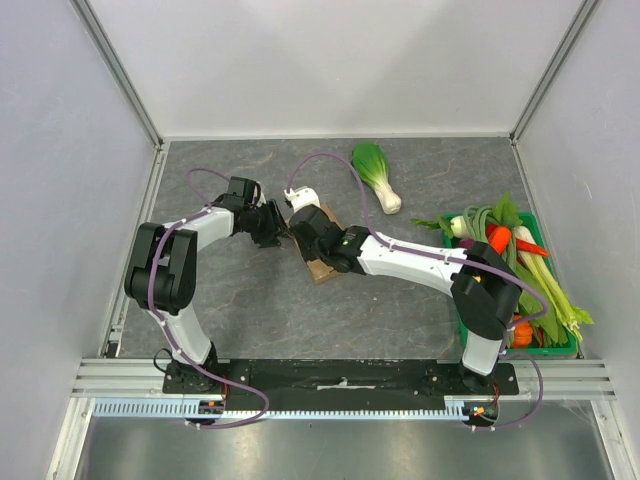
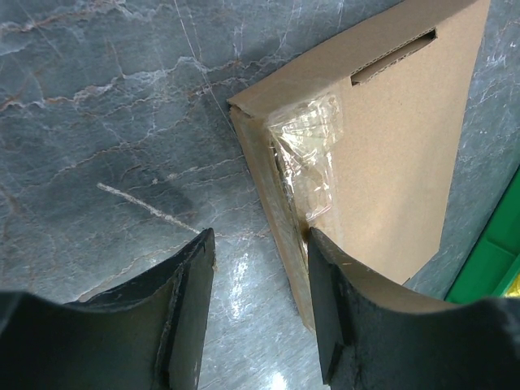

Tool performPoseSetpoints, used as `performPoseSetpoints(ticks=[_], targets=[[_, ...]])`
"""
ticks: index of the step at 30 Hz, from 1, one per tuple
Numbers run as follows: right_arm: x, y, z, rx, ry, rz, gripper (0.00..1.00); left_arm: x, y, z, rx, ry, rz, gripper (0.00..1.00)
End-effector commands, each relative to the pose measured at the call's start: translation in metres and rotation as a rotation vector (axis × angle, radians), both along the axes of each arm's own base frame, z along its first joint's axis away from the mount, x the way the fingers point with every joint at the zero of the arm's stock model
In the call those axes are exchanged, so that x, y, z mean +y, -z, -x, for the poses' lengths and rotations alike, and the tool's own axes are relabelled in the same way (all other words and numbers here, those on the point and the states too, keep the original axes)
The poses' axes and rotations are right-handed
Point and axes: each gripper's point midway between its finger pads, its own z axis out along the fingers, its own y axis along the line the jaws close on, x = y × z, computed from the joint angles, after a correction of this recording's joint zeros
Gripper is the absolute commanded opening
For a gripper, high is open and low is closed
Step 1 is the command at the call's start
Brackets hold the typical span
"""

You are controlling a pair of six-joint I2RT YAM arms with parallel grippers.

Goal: Unpack the express box

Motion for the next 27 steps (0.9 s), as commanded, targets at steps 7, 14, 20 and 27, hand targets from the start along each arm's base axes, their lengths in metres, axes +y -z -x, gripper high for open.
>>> performPoseSetpoints(ticks=[7, 14, 20, 27], targets=[[0.012, -0.018, -0.002, -0.012, -0.017, -0.032, 0.0, 0.003, 0.003, -0.005, 0.004, -0.016, -0.029, 0.54], [0.013, -0.007, 0.001, 0.023, -0.025, 0.002, 0.0, 0.003, 0.005, -0.004, 0.013, -0.018, -0.029, 0.54], [0.01, -0.016, -0.001, 0.001, -0.01, -0.013, 0.0, 0.004, 0.006, -0.004, 0.018, -0.021, -0.032, 0.54], [0.012, -0.022, -0.003, -0.019, -0.012, -0.036, 0.0, 0.003, 0.006, -0.004, 0.017, -0.018, -0.033, 0.54]])
